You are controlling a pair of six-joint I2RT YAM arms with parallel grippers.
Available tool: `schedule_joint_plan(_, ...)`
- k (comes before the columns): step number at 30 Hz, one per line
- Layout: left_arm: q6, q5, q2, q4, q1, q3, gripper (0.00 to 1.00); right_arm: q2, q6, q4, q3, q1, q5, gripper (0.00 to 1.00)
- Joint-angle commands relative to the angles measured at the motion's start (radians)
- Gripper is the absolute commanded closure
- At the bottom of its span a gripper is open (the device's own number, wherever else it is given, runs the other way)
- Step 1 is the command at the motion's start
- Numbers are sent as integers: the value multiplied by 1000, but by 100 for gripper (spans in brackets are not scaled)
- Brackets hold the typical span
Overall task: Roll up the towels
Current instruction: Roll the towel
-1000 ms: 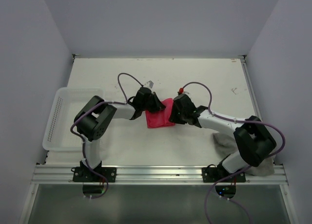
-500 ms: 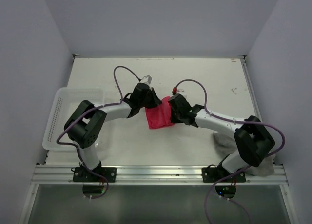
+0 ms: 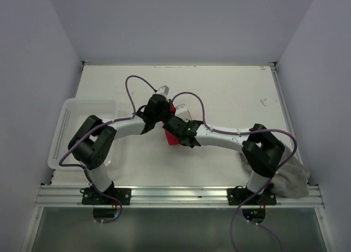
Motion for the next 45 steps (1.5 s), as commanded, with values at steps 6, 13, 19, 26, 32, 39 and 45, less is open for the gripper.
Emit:
schedule_joint_plan(6, -61, 56, -83, 117, 6, -63, 88, 68, 36, -39, 60, 44, 118, 100)
schedule_joint_plan(13, -90, 95, -103, 185, 6, -114, 88, 85, 56, -27, 66, 44, 94, 100)
schedule_joint_plan(19, -96, 119, -98, 214, 4, -124, 88, 91, 69, -9, 70, 43, 62, 100)
schedule_joint_plan(26, -95, 136, 9, 250, 1, -126, 89, 89, 87, 17, 57, 33, 20, 100)
schedule_joint_plan(32, -70, 115, 89, 233, 1, -118, 91, 51, 87, 11, 48, 9, -3, 97)
schedule_joint_plan(39, -47, 82, 116, 199, 3, -115, 91, -40, 99, 11, -2, -37, -55, 75)
schedule_joint_plan(45, -23, 56, 112, 167, 3, -100, 91, -167, 107, 42, -51, -74, -152, 56)
